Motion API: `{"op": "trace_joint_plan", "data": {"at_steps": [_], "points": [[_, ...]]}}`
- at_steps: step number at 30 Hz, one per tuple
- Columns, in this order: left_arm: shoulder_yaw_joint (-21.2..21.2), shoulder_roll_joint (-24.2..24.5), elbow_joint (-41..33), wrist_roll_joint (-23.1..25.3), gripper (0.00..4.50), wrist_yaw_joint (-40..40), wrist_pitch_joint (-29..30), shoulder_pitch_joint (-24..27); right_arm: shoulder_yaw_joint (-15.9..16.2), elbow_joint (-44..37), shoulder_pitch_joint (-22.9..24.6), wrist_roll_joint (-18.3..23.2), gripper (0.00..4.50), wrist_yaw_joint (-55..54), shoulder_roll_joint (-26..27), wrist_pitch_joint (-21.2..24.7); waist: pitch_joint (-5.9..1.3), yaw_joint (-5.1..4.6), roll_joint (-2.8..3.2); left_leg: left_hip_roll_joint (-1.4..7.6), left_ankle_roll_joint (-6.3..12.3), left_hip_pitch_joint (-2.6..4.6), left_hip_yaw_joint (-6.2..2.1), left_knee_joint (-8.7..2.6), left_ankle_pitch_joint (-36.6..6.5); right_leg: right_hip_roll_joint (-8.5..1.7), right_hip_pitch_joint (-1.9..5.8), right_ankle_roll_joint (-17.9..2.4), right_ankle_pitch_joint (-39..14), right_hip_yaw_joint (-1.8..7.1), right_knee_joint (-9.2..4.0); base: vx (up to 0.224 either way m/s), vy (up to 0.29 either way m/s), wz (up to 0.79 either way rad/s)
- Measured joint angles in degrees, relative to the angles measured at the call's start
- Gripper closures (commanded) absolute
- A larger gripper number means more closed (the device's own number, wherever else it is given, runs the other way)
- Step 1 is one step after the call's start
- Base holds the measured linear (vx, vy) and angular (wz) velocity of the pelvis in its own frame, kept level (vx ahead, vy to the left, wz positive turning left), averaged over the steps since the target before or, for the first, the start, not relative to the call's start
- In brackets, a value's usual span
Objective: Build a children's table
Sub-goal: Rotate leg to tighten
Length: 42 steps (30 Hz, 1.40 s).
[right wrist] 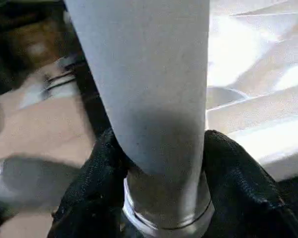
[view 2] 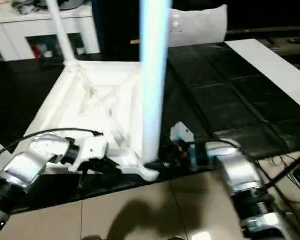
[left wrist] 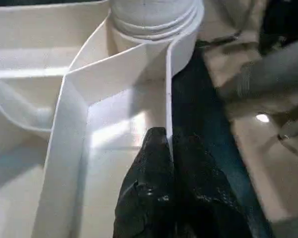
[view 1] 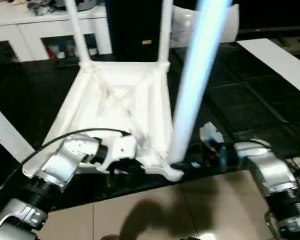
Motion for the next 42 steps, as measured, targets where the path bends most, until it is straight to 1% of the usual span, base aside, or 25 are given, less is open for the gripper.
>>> {"op": "trace_joint_plan", "data": {"at_steps": [1,2,3,4,6,9,12,14,16,17,19,20,22,26,27,30,31,32,33,35,36,37,38,39,42], "points": [[0.4,-0.5,-0.1,0.2,4.50,1.3,1.1,0.1,-0.4,0.2,0.0,-0.4,2.54,-1.8,0.7,0.0,0.00,-0.29,0.01,0.00,-0.01,0.01,0.01,0.01,0.0,0.00,0.00,0.0,0.0,0.01,-0.01,0.000,0.000,0.00],[1.0,-1.5,-0.1,0.5,4.50,3.6,3.0,0.1,-1.1,0.7,-0.2,-1.0,2.54,-5.5,2.0,0.1,0.00,-1.08,0.00,0.00,-0.02,0.03,0.01,0.04,0.0,0.01,0.00,0.0,0.1,0.02,-0.01,0.000,0.000,0.00],[1.3,-1.9,-0.2,0.6,4.50,4.5,3.7,0.1,-1.4,0.9,-0.4,-1.2,2.55,-7.1,2.6,0.2,0.00,-1.43,0.01,0.00,-0.03,0.03,0.01,0.05,0.0,0.01,0.00,0.0,0.1,0.02,-0.01,0.000,0.000,0.00],[2.3,-3.7,-0.9,1.2,4.50,8.1,6.4,0.6,-2.5,1.6,-1.0,-2.2,2.55,-12.0,4.8,1.3,-0.01,-2.42,0.02,0.00,-0.03,0.06,0.01,0.04,0.0,0.03,-0.01,0.0,0.1,0.03,-0.01,0.000,0.000,0.00],[3.3,-6.4,-1.8,2.2,4.50,13.2,10.0,0.9,-3.7,3.0,-2.4,-3.5,2.56,-19.3,8.0,2.6,-0.02,-3.57,0.00,0.01,-0.03,0.05,-0.02,0.04,0.0,0.10,-0.06,0.0,0.1,0.04,-0.01,0.000,0.000,0.00],[4.5,-10.3,-2.6,3.5,4.50,19.5,14.1,1.0,-4.8,4.6,-4.4,-6.4,2.57,-29.5,12.4,3.5,-0.03,-4.39,0.02,0.07,-0.03,0.05,-0.05,-0.03,0.0,0.17,-0.07,0.0,0.1,0.01,-0.05,0.000,0.000,0.00],[5.8,-14.3,-1.9,4.7,4.50,25.8,16.8,0.4,-5.0,7.4,-6.8,-9.3,2.57,-40.8,16.8,3.0,-0.04,-4.61,0.00,0.06,-0.03,0.01,-0.04,-0.05,0.0,0.16,-0.08,0.0,0.1,0.02,-0.11,0.000,0.000,0.00],[6.0,-16.0,-1.2,4.8,4.50,28.1,17.5,-0.1,-4.9,8.9,-7.8,-10.5,2.57,-45.1,18.1,2.4,-0.03,-4.32,0.00,0.02,-0.03,-0.06,-0.03,-0.05,0.0,0.10,-0.07,0.1,0.1,0.00,-0.19,0.000,0.000,0.00],[6.0,-16.7,-0.9,4.9,4.50,28.7,17.5,-0.3,-5.0,9.3,-7.8,-10.8,2.57,-45.2,18.0,1.4,-0.04,-3.78,0.00,-0.01,0.04,-0.11,-0.03,-0.06,0.0,0.06,-0.05,0.1,0.1,0.00,-0.25,0.000,0.000,0.00],[6.0,-16.9,-0.7,5.0,4.50,28.9,17.5,-0.5,-5.1,9.4,-7.8,-10.8,2.23,-45.1,18.0,1.1,-0.03,-3.50,0.00,-0.02,0.05,-0.13,-0.03,-0.06,0.0,0.04,-0.05,0.1,0.1,0.00,-0.26,0.000,0.000,0.00],[5.6,-17.1,-0.5,5.4,4.50,28.9,17.5,-0.8,-5.8,9.5,-7.6,-10.5,1.86,-44.5,18.0,0.6,-0.03,-3.03,0.00,-0.02,0.06,-0.13,-0.02,-0.06,0.0,0.05,-0.06,0.1,0.1,0.00,-0.26,0.000,0.000,0.00],[5.4,-17.1,-0.5,5.5,4.50,28.9,17.5,-0.9,-6.0,9.5,-7.4,-10.5,1.86,-44.0,17.9,0.6,-0.03,-2.89,0.01,-0.02,0.06,-0.13,-0.02,-0.06,0.0,0.05,-0.06,0.1,0.1,0.00,-0.25,0.000,0.000,0.00],[4.6,-16.8,-0.6,5.5,4.50,28.8,16.9,-0.9,-6.1,9.0,-6.6,-10.4,1.68,-42.4,17.1,0.0,-0.03,-2.65,0.01,-0.02,0.06,-0.12,-0.02,-0.07,0.0,0.05,-0.05,0.1,0.1,0.00,-0.25,0.000,0.000,0.00],[4.1,-15.7,-0.6,5.4,4.50,27.3,15.5,-0.9,-4.9,9.0,-5.7,-10.3,1.33,-40.1,15.5,-1.6,-0.03,-2.06,0.01,-0.02,0.05,-0.13,-0.02,-0.07,0.0,0.03,-0.05,0.1,0.1,0.00,-0.25,0.000,0.000,0.00],[3.9,-15.5,-0.6,5.4,4.50,27.1,15.0,-0.8,-4.8,9.0,-5.4,-10.3,1.10,-40.0,15.1,-2.0,-0.03,-1.88,0.01,-0.03,0.05,-0.13,-0.02,-0.07,0.0,0.03,-0.05,0.1,0.1,0.00,-0.25,0.000,0.000,0.00],[3.0,-12.4,-0.4,5.0,4.50,22.8,11.0,-0.5,-4.3,8.2,-3.8,-9.4,0.98,-33.9,11.2,-4.2,-0.01,-1.06,0.04,-0.03,0.05,-0.19,-0.02,-0.07,0.0,0.01,-0.06,0.1,0.0,-0.01,-0.26,0.000,0.000,0.00],[3.0,-11.9,-0.4,4.7,4.50,21.8,10.3,-0.3,-4.3,7.7,-3.4,-9.3,0.92,-32.7,10.5,-4.5,0.00,-0.93,0.05,-0.03,0.05,-0.20,-0.02,-0.07,0.0,0.00,-0.06,0.1,0.0,-0.01,-0.26,0.000,0.000,0.00],[3.0,-11.4,-0.3,4.7,4.50,21.2,9.9,-0.3,-4.3,7.5,-3.2,-9.2,0.81,-32.0,10.2,-4.6,0.00,-0.88,0.04,-0.03,0.05,-0.20,-0.02,-0.07,0.0,0.00,-0.06,0.1,0.0,0.00,-0.26,0.000,0.000,0.00],[2.8,-9.8,0.1,4.4,4.50,18.7,7.9,-0.3,-4.2,6.4,-2.5,-8.6,0.59,-28.9,8.5,-5.5,0.00,-0.67,0.03,-0.04,0.06,-0.21,-0.02,-0.06,0.0,-0.01,-0.06,0.1,0.0,0.00,-0.26,0.000,0.000,0.00],[2.5,-8.1,0.2,3.9,4.50,16.0,6.2,-0.3,-4.3,5.0,-2.0,-7.8,0.55,-25.5,6.3,-5.7,0.01,-0.38,0.03,-0.05,0.06,-0.21,-0.02,-0.06,0.0,-0.01,-0.05,0.1,0.0,0.01,-0.27,0.000,0.000,0.00],[2.3,-7.2,0.4,3.8,4.50,14.7,5.0,-0.2,-4.3,4.3,-1.8,-7.1,0.38,-23.3,5.2,-5.8,0.02,-0.25,0.01,-0.05,0.06,-0.20,-0.02,-0.06,0.0,-0.01,-0.06,0.1,0.0,0.01,-0.26,0.000,0.000,0.00],[2.1,-6.3,0.8,3.3,4.50,13.1,3.6,-0.2,-4.1,3.4,-1.6,-6.5,0.38,-20.6,3.9,-5.8,0.02,0.00,0.01,-0.04,0.06,-0.20,-0.02,-0.06,0.0,-0.01,-0.06,0.1,0.0,0.00,-0.26,0.000,0.000,0.00],[1.9,-5.6,0.9,2.9,4.50,11.8,2.7,-0.2,-4.0,2.8,-1.4,-6.2,0.25,-18.6,2.8,-5.9,0.03,0.23,-0.01,-0.04,0.06,-0.20,-0.02,-0.06,0.0,-0.01,-0.06,0.1,0.0,0.00,-0.26,0.000,0.000,0.00],[1.8,-4.9,1.1,2.6,4.50,10.2,1.5,-0.2,-3.5,2.1,-1.2,-5.9,0.25,-16.1,1.4,-6.1,0.03,0.41,-0.02,-0.04,0.06,-0.21,-0.02,-0.06,0.0,-0.01,-0.06,0.1,0.0,0.00,-0.26,0.000,0.000,0.00],[0.9,-2.3,1.3,2.0,4.50,6.4,-1.6,-0.1,-2.4,1.5,-0.5,-4.1,0.25,-9.6,-1.9,-6.4,0.06,0.54,-0.12,-0.05,0.07,-0.22,-0.02,-0.06,0.0,-0.02,-0.04,0.1,0.0,0.01,-0.27,0.000,0.000,0.00]]}}
